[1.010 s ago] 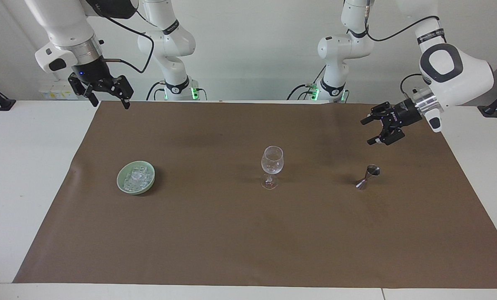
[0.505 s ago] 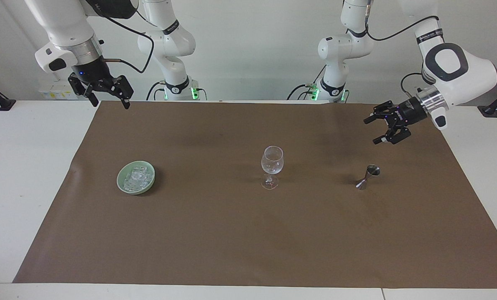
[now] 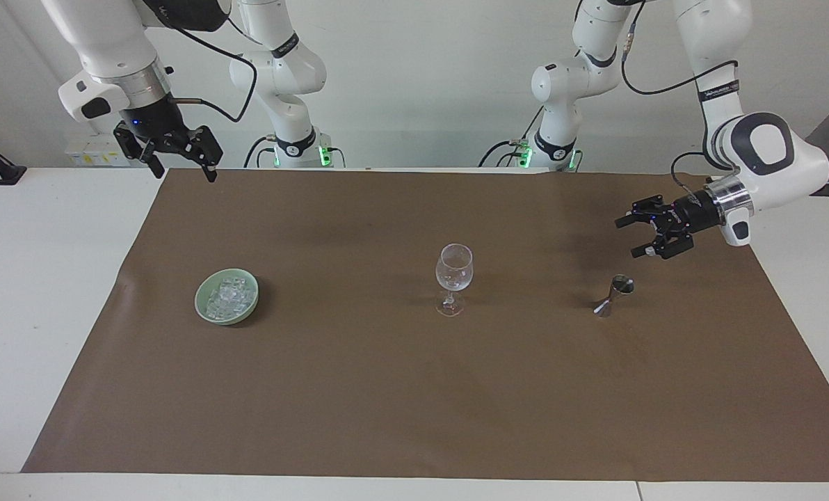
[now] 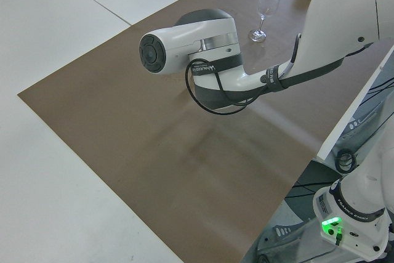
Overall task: Pour wine and add ice with both arms
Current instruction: 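Move the open left gripper toward the small silver bottle, then close the left gripper around the silver bottle's body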
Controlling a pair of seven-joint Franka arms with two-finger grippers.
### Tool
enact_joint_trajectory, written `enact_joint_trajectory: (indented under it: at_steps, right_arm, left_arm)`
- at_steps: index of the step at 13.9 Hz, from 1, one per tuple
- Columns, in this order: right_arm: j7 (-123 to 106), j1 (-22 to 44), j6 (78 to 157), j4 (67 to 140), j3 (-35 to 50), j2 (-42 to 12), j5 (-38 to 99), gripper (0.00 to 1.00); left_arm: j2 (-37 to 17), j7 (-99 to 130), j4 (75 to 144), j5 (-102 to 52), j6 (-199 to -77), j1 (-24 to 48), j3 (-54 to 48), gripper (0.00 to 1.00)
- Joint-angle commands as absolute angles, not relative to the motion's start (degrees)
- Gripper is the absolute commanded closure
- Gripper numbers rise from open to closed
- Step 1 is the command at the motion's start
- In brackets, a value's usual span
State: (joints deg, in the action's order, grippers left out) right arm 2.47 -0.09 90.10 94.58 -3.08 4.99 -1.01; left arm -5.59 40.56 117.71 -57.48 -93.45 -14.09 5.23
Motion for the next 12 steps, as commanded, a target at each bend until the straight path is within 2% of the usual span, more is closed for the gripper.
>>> enact_joint_trajectory:
  at_steps: [1, 3, 6, 8, 12]
  right_arm:
    - [1.4, -0.4, 89.6, 95.3, -2.9, 6.0, -0.3, 0.0]
    - [1.4, -0.4, 89.6, 95.3, -2.9, 6.0, -0.3, 0.0]
    - [1.4, -0.4, 89.6, 95.3, -2.9, 6.0, -0.3, 0.0]
    - [1.4, -0.4, 89.6, 95.3, -2.9, 6.0, -0.3, 0.0]
    - [1.4, -0.4, 89.6, 95.3, -2.9, 6.0, -0.3, 0.0]
  left_arm:
    - [-9.7, 42.1, 115.1, -58.4, -91.2, -17.4, 4.3, 0.0]
    - [-13.3, 42.1, 112.3, -58.7, -89.3, -18.6, 4.1, 0.0]
    - [-15.1, 42.5, 111.7, -60.2, -89.1, -20.2, 4.1, 0.0]
    - [-19.2, 42.5, 109.0, -59.9, -89.9, -22.2, 2.7, 0.0]
    - [-21.6, 42.5, 107.2, -60.1, -90.0, -23.2, 2.6, 0.0]
